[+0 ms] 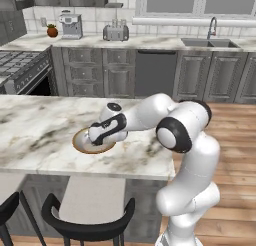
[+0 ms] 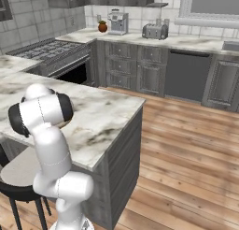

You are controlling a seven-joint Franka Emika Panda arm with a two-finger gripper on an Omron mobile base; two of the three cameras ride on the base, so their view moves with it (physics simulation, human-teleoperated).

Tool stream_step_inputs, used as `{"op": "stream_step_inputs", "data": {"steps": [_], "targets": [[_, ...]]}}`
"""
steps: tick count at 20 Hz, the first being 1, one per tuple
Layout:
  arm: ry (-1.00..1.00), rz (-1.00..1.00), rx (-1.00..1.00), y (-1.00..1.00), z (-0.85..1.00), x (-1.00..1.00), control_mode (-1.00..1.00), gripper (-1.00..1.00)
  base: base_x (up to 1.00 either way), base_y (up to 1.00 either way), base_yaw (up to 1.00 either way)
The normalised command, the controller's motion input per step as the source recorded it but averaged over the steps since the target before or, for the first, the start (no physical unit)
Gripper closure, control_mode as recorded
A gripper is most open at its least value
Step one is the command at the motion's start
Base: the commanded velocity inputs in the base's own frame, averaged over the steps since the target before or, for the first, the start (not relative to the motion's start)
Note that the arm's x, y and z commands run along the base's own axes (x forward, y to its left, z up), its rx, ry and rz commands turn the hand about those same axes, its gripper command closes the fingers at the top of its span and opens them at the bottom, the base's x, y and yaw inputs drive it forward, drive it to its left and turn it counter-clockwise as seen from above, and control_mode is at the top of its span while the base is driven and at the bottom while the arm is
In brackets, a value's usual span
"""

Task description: Retrieve the kiwi and orange from the fridge and place them into the bowl on the dining table.

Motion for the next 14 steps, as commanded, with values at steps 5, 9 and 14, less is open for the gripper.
{"op": "stream_step_inputs", "data": {"steps": [5, 9, 14], "targets": [[0.00, 0.00, 0.00, 0.15, -0.16, 0.36, -1.00, -1.00, 0.00, 0.00, 0.00], [0.00, 0.00, 0.00, 0.03, -0.07, 0.29, -1.00, -1.00, 0.00, 0.00, 0.00], [0.00, 0.00, 0.00, 0.00, 0.03, 0.07, -1.00, -1.00, 0.00, 0.00, 0.00]]}}
